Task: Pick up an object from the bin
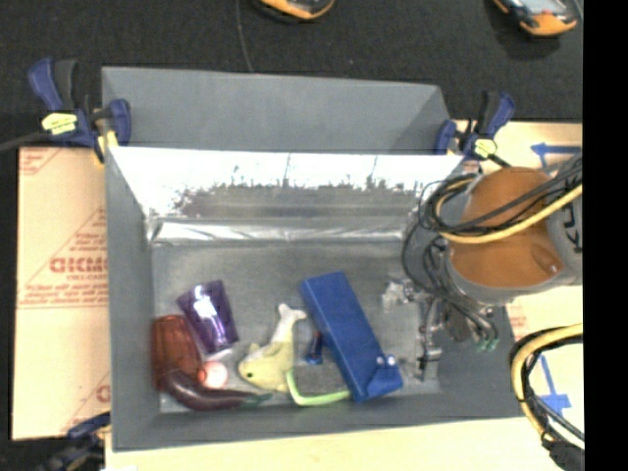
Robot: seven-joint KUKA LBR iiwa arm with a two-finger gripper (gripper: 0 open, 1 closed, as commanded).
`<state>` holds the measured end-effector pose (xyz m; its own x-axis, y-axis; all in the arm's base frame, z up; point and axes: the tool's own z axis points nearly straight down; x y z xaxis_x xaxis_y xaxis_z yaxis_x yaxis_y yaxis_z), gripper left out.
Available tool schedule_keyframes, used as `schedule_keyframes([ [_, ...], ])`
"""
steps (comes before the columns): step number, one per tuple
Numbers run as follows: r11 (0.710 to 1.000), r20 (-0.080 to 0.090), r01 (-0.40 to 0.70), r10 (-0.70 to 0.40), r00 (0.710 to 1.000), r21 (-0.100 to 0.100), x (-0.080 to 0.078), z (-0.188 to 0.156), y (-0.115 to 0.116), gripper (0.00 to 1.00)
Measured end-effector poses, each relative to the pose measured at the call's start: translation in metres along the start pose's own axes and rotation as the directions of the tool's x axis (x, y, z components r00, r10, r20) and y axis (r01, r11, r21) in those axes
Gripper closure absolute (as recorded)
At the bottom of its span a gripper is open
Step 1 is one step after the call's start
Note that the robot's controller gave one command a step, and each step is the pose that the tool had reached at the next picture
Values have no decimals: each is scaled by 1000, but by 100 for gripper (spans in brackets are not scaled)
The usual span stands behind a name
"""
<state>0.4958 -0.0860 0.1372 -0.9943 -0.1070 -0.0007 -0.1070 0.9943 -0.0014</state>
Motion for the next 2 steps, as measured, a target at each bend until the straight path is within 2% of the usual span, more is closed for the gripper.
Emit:
schedule_keyframes([
  [1,998,1,60,-60,998,0,-35,-64,-40,0],
  [2,999,2,43,-43,999,-1,-22,-16,0,0],
])
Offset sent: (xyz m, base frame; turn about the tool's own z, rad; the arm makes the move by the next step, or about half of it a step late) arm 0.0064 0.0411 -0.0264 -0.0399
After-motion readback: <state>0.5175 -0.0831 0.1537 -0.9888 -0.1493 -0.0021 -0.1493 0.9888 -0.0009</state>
